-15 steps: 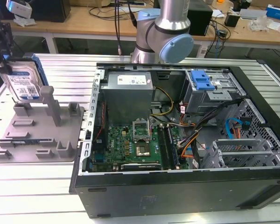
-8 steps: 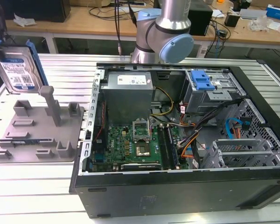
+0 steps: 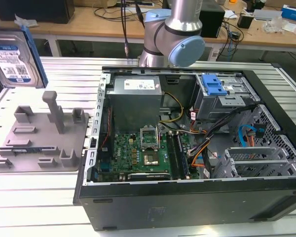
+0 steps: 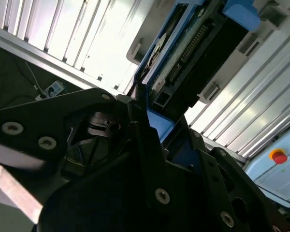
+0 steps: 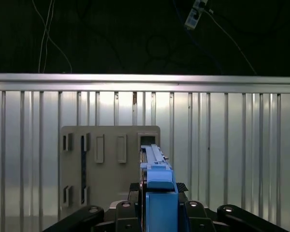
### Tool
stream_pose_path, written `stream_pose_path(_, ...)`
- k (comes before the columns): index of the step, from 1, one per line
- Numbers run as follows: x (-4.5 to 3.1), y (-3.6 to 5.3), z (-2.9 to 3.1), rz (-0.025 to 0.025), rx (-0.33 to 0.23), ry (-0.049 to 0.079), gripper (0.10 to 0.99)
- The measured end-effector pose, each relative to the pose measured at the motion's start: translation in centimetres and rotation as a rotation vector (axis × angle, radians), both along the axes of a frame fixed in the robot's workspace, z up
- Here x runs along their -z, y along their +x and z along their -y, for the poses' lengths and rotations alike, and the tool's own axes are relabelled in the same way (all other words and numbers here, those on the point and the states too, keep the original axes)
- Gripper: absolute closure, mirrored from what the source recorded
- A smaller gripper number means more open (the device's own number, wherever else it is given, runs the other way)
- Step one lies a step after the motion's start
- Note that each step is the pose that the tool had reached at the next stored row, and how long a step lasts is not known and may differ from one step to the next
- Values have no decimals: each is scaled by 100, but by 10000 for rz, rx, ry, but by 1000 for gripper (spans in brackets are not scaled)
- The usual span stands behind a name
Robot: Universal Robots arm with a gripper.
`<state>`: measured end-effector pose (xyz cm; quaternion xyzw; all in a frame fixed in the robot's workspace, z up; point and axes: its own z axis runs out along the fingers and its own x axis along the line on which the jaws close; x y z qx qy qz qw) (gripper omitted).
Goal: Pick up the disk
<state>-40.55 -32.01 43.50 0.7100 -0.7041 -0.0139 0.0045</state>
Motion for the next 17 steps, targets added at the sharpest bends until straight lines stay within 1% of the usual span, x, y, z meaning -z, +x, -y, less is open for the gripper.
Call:
stream_pose_path(1, -40, 0, 1, 1, 0, 2, 718)
stream_pose_path(4, -193, 0, 6, 1, 0, 6, 718)
stream_pose_path(5, -264, 0, 8, 0, 0, 8, 718)
stream_pose_path(9, -418, 0, 15, 1, 0, 13, 718)
stream_pose_path(10, -432, 0, 16, 1, -1, 13, 718)
stream_pose_path(17, -432, 0, 16, 1, 0, 16, 718)
